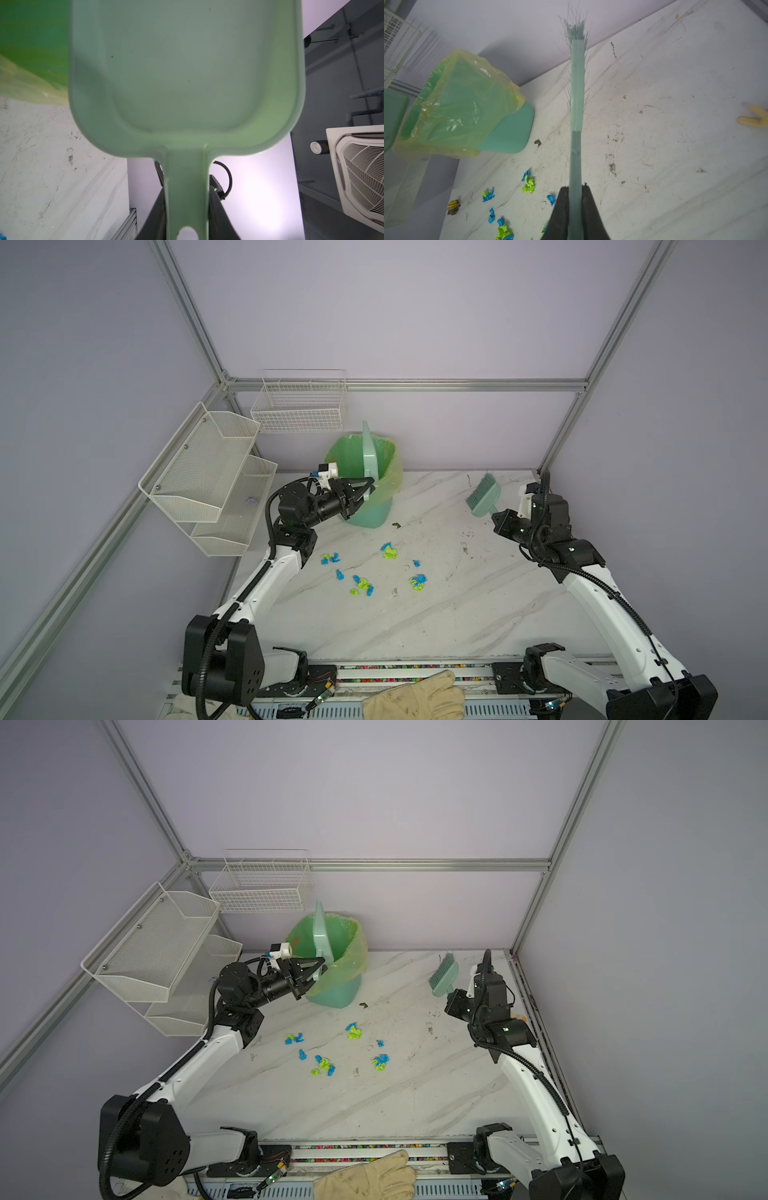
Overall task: Sweep away the paper scraps from the table
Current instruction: 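Lower the empty dustpan beside the scraps while the right gripper lowers the brush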
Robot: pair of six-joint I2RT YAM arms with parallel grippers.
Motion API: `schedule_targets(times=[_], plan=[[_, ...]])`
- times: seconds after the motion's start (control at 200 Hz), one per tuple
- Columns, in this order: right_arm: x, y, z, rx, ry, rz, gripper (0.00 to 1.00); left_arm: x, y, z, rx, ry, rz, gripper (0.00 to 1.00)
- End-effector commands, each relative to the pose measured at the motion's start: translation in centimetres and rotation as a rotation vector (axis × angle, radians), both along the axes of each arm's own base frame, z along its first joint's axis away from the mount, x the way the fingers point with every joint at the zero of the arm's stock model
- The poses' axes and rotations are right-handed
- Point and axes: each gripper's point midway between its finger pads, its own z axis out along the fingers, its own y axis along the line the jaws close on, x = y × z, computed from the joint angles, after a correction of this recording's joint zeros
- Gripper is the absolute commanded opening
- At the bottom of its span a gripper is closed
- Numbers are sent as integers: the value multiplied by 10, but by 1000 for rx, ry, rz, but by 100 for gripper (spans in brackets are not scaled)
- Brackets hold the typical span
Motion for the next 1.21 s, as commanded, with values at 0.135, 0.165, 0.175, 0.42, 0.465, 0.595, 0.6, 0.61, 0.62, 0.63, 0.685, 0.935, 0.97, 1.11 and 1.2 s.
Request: schedule_targets(times=[0.135,0.165,0.175,0.42,0.465,0.595,0.6,0.61,0.62,0.63,0.685,0.935,0.97,1.11,1.2], plan=[[-2,18,21,24,-58,126,0,-36,-5,18,384,-180,18,0],[-2,18,22,26,-57,125,0,-40,-5,17,416,-183,18,0],[-2,19,22,28,-55,126,0,-41,-5,18,424,-187,20,0],[-9,38,29,54,-27,180,0,-68,-11,-10,559,-177,-6,0],[-11,43,30,46,-21,188,0,-74,-13,-19,597,-170,-19,0],[-22,61,24,16,28,218,0,-94,-20,-44,716,-161,-40,0],[-22,62,24,15,32,219,0,-95,-20,-44,718,-162,-42,0],[-24,63,23,13,37,223,0,-96,-20,-46,726,-161,-41,0],[-25,65,22,11,41,227,0,-98,-20,-48,734,-161,-41,0],[-26,67,22,11,45,230,0,-99,-20,-50,742,-161,-43,0],[-33,74,18,5,73,242,0,-106,-16,-59,789,-158,-33,0],[-58,95,1,-2,171,280,0,-134,-3,-119,983,-74,-58,0],[-62,98,-3,-6,186,288,0,-137,-2,-129,1018,-59,-63,0],[-76,113,-18,-33,249,331,0,-147,6,-163,1121,-7,-68,0],[-86,124,-27,-60,286,365,0,-149,10,-176,1154,12,-62,0]])
